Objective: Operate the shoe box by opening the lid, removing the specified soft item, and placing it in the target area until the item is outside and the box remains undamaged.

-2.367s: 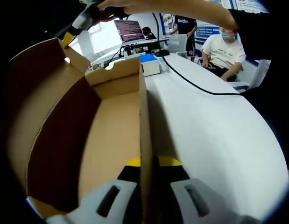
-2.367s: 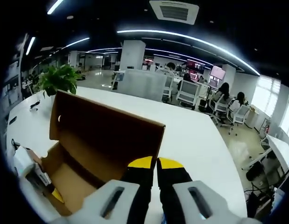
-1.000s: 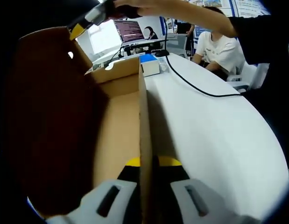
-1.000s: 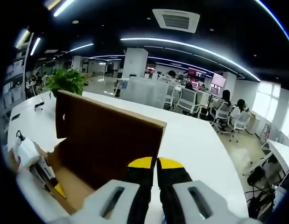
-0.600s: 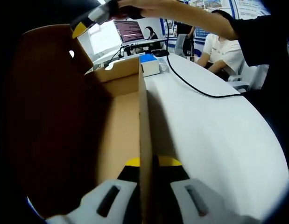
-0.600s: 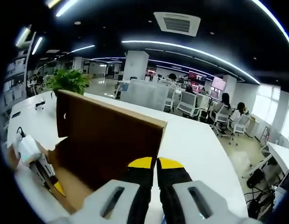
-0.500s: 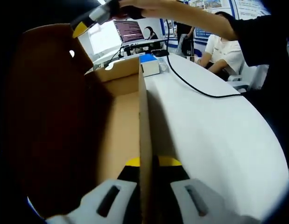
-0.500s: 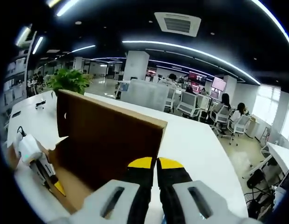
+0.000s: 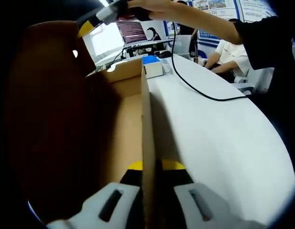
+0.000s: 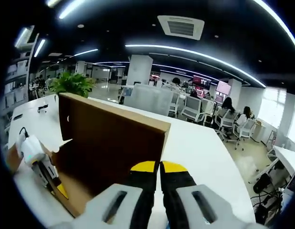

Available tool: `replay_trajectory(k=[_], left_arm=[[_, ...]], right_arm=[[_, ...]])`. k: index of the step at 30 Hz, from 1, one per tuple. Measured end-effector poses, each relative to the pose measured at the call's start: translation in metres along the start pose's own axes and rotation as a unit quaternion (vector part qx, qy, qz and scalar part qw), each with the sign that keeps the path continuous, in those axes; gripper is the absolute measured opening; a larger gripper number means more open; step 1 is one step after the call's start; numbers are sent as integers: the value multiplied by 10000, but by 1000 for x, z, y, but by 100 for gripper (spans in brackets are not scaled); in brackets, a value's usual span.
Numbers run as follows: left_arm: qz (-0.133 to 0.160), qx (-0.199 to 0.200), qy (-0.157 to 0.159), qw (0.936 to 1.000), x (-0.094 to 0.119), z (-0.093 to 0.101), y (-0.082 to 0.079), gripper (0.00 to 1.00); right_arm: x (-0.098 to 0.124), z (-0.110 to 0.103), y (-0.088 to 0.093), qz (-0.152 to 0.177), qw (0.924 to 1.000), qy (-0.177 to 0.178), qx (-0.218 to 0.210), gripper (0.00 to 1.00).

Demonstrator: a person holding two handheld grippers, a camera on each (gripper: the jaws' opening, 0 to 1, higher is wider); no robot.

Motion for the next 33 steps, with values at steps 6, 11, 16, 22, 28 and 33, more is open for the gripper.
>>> replay_trajectory(k=[6,11,16,22,28,33], left_arm=[[6,-9,1,10000,0,1,0,3],[11,-13,3,10000,0,1,0,3],[5,-12,10,10000,0,1,0,3],[-6,-3,-5,10000,-1,1,0,3],[-12,-2,-11,10000,-1,1,0,3],[-13,3,-9,10000,-1,2,-1,3]], right_arm=[[5,-3,4,38,10000,-3,28,1],[9,-4,7,63,10000,-33,12,1],[15,-6,9,77,9999,-46,53,1],[20,-8,14,134,9998,-73,92,1],[24,-9,19,210,9996,-136,99,1],[27,-10,24,335,9993,-127,116,1]])
Point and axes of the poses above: the point that each gripper's makers call its tool centre point, and the gripper's own axes: x roughly backward along the fingers, z roughly to its right, y roughly out of its underside, the point moved 8 cm from there along x, roughly backward along the fingers
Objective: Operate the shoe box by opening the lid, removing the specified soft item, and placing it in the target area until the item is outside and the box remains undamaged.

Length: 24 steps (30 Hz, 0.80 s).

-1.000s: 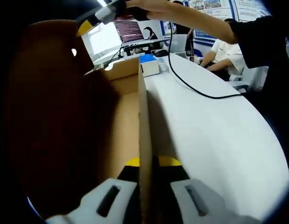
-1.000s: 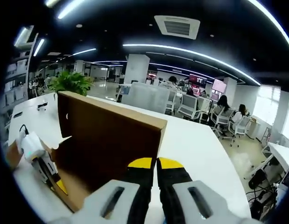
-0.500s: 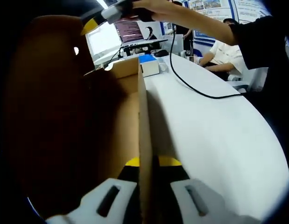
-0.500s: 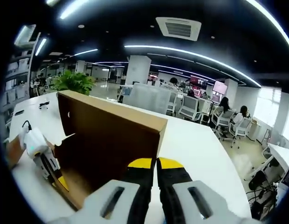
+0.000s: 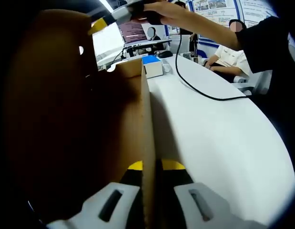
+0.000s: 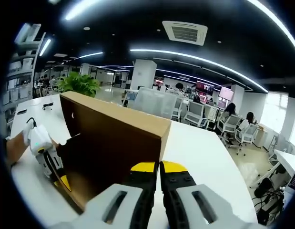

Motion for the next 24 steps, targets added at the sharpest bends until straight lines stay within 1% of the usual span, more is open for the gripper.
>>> replay_trajectory(k=[1,5,9,13,15,19,24], left_arm=[[0,0,0,10000,0,0,0,3],[2,0,-2,10000,0,0,0,3],[-3,-2,-3,10000,0,-1,0,3],[-4,2,0,10000,-1,-8,1,3],[1,8,5,10000,-1,-12,1,3],[10,-14,-19,10000,-2,-15,1,3],[22,-83,-40,10000,-2,-16,1,3]], right_arm=[[1,0,1,58,10000,-20,-61,1],[3,1,4,101,9998,-80,-170,1],[5,-2,5,110,9999,-89,-41,1],[8,-4,7,166,9998,-98,-4,1],[9,-4,12,208,9998,-72,30,1],[10,-4,16,267,9996,-76,-8,1],[12,-4,14,354,9993,-111,-66,1]])
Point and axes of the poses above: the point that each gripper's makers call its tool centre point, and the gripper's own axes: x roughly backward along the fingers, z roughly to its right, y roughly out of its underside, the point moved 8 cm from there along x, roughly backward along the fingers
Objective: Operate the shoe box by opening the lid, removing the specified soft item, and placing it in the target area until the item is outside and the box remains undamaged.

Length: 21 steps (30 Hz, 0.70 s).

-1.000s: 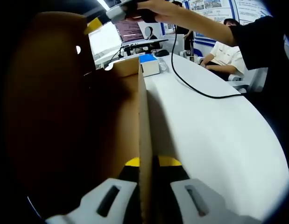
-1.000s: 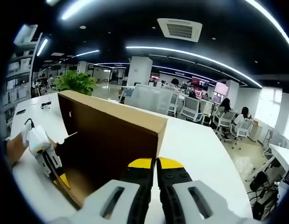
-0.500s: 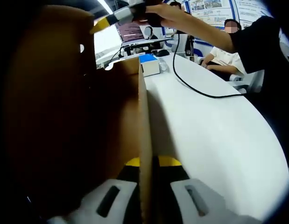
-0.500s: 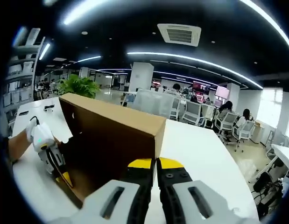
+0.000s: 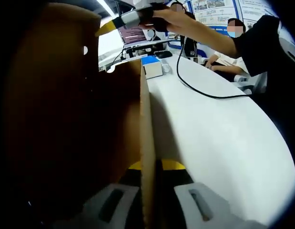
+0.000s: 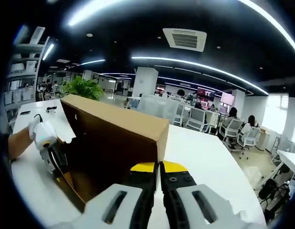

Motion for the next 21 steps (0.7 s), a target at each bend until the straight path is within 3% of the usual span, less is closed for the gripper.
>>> replay_trajectory(k=[21], left_arm=[[-11,-16,-56,10000,2,3,-1,3]], right_arm=[[10,-5,13,353,9993,-89,-94,1]])
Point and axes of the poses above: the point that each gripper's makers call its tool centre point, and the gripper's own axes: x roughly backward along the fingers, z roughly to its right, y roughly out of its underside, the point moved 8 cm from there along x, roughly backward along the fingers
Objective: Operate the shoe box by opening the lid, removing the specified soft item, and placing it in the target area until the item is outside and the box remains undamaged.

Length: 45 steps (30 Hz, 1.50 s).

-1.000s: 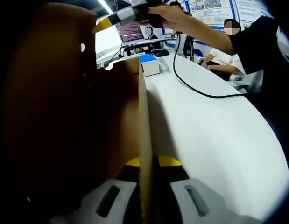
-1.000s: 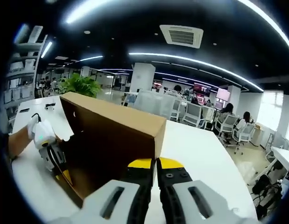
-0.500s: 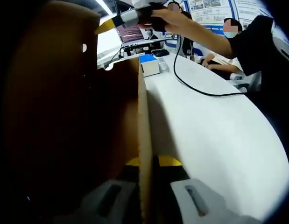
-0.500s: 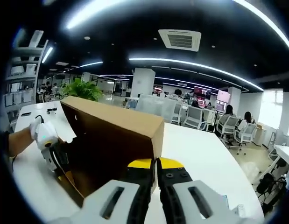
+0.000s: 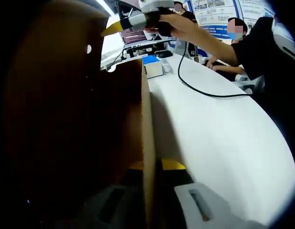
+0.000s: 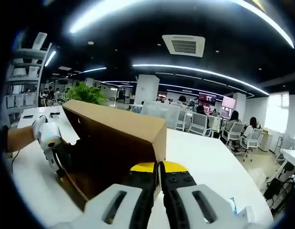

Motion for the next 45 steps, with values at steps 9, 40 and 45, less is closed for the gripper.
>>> replay_trajectory(k=[9,40,45], left_arm=[[4,25,24,10000,0,1,0,3],[62,25,127,9999,0,6,0,2],[61,39,125,9999,0,6,0,2]], right_arm=[[4,-6,5,118,9998,96,148,1],[17,-11,27,703,9968,140,351,2],[18,-11,30,742,9966,129,342,2]])
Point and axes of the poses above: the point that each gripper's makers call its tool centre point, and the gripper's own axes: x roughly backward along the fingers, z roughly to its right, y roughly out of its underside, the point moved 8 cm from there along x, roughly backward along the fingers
